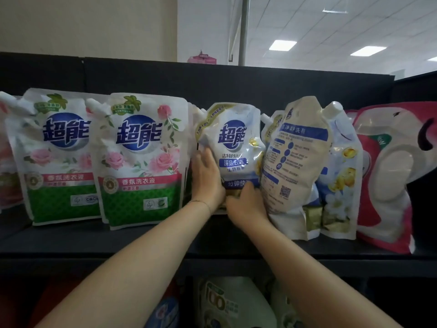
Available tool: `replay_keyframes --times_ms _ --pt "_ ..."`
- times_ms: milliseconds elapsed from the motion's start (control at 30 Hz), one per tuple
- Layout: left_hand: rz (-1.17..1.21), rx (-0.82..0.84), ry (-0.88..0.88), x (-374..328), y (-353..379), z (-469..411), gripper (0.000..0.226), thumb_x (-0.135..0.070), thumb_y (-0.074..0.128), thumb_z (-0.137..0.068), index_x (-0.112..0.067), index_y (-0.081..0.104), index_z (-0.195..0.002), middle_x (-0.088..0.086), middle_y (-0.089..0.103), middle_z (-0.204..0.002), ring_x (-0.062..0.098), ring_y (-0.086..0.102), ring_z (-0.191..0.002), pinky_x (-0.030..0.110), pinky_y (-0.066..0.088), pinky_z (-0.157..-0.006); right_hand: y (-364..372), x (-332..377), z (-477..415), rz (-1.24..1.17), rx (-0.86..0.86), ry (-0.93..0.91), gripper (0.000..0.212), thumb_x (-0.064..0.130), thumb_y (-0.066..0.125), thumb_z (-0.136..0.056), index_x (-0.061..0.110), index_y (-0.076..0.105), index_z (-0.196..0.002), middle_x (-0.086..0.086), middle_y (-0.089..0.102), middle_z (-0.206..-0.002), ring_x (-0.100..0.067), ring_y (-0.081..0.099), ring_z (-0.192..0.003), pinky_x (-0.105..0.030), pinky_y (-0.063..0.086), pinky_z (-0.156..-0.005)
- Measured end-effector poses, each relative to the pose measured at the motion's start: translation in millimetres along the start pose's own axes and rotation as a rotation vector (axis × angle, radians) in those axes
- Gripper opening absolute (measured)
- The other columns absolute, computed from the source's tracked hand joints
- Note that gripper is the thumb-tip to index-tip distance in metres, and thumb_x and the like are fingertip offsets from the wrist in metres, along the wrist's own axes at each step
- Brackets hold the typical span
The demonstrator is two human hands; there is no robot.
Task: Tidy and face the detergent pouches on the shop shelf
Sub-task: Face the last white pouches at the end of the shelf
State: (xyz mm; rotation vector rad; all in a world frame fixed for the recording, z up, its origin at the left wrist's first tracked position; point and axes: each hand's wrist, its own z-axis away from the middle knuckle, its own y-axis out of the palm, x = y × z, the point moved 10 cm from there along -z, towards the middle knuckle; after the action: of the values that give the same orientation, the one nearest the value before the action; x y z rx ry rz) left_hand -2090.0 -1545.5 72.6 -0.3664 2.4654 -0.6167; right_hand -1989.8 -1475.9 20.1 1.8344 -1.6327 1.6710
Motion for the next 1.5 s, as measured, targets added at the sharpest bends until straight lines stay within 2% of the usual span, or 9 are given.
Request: replay_keyframes --times_ms 100,267,400,533,733,967,1233,1333,1500 --pt "-0.039 -0.088 0.092 -19.8 -14.8 14.2 0.079 -0.011 0.071 -0.080 0.001 0.023 -0.142 0.020 0.024 -0.146 0.031 0.030 -0.130 0.034 0.029 -0.109 -25.2 23.6 18.7 0.090 -0.038 -0.170 0.012 0.018 0.053 -0.087 0.013 0.061 -0.094 -0.002 0.063 -0.089 -0.018 0.060 -0.081 -0.038 0.054 -0.076" --pt "0.183 -0.112 0.358 -62.6 -27.8 47.1 0.044 -0.016 0.069 -0.077 -0.006 0.048 -0.114 0.011 0.045 -0.117 0.020 0.043 -0.104 0.033 0.044 -0.090 -73.1 30.3 50.1 0.308 -0.220 -0.286 0.021 0.032 0.049 -0.092 0.018 0.060 -0.080 0.002 0.061 -0.078 -0.016 0.057 -0.073 -0.033 0.049 -0.065" --pt "0.422 0.375 0.367 -93.9 33.2 77.0 0.053 -0.020 0.063 -0.086 -0.015 0.035 -0.131 0.003 0.043 -0.129 0.018 0.047 -0.118 0.029 0.042 -0.100 -105.7 15.9 62.0 0.580 -0.337 -0.287 0.026 0.038 0.045 -0.090 0.018 0.057 -0.079 0.000 0.061 -0.076 -0.021 0.058 -0.069 -0.033 0.049 -0.062" --pt "0.343 0.428 0.008 -89.9 84.6 81.3 0.086 -0.041 0.061 -0.086 -0.027 0.003 -0.149 0.012 0.019 -0.145 0.036 0.033 -0.130 0.046 0.035 -0.106 -130.4 -0.6 68.2 0.818 -0.354 -0.265 0.024 0.037 0.041 -0.092 0.019 0.053 -0.081 0.000 0.061 -0.079 -0.021 0.056 -0.067 -0.030 0.040 -0.059" --pt "0.564 0.400 -0.315 -96.6 92.3 86.7 0.104 -0.031 0.075 -0.068 -0.041 0.005 -0.144 0.010 0.029 -0.136 0.038 0.043 -0.121 0.043 0.041 -0.100 -155.2 -25.2 79.7 0.838 -0.375 -0.205 0.019 0.036 0.042 -0.092 0.018 0.050 -0.090 0.002 0.061 -0.094 -0.020 0.057 -0.081 -0.032 0.045 -0.066" --pt "0.729 0.560 -0.074 -84.4 61.0 75.8 0.108 -0.018 0.085 -0.057 -0.026 0.018 -0.141 0.003 0.047 -0.134 0.023 0.050 -0.122 0.041 0.045 -0.102 -124.4 -50.3 63.6 0.480 -0.113 -0.212 0.068 0.047 0.054 -0.089 0.028 0.021 -0.146 -0.001 0.039 -0.140 -0.022 0.048 -0.120 -0.041 0.047 -0.093" --pt "0.734 0.895 0.042 -33.6 16.7 77.6 0.085 -0.001 0.082 -0.067 -0.033 0.043 -0.135 -0.008 0.064 -0.121 0.008 0.060 -0.113 0.032 0.051 -0.096 -62.8 -34.5 72.7 0.332 0.076 -0.412 0.100 0.067 0.064 -0.074 0.066 -0.014 -0.136 0.011 -0.020 -0.155 -0.020 -0.004 -0.145 -0.047 0.016 -0.118" --pt "0.745 0.799 0.048 -17.0 -2.3 69.0 0.071 0.006 0.074 -0.071 -0.029 0.051 -0.129 -0.005 0.065 -0.121 0.011 0.060 -0.115 0.034 0.047 -0.101 -42.0 -10.9 77.3 0.460 -0.032 -0.430 0.101 0.072 0.062 -0.071 0.064 -0.016 -0.137 -0.001 -0.010 -0.149 -0.030 0.004 -0.136 -0.045 0.016 -0.117" --pt "0.630 0.092 -0.115 35.8 -61.7 57.7 0.077 -0.004 0.073 -0.075 -0.018 0.027 -0.135 -0.005 0.048 -0.115 0.013 0.051 -0.107 0.011 0.044 -0.077 -10.7 28.1 84.1 0.655 -0.228 -0.433 0.102 0.079 0.050 -0.073 0.054 -0.022 -0.140 -0.018 0.006 -0.143 -0.042 0.019 -0.124 -0.050 0.024 -0.107"
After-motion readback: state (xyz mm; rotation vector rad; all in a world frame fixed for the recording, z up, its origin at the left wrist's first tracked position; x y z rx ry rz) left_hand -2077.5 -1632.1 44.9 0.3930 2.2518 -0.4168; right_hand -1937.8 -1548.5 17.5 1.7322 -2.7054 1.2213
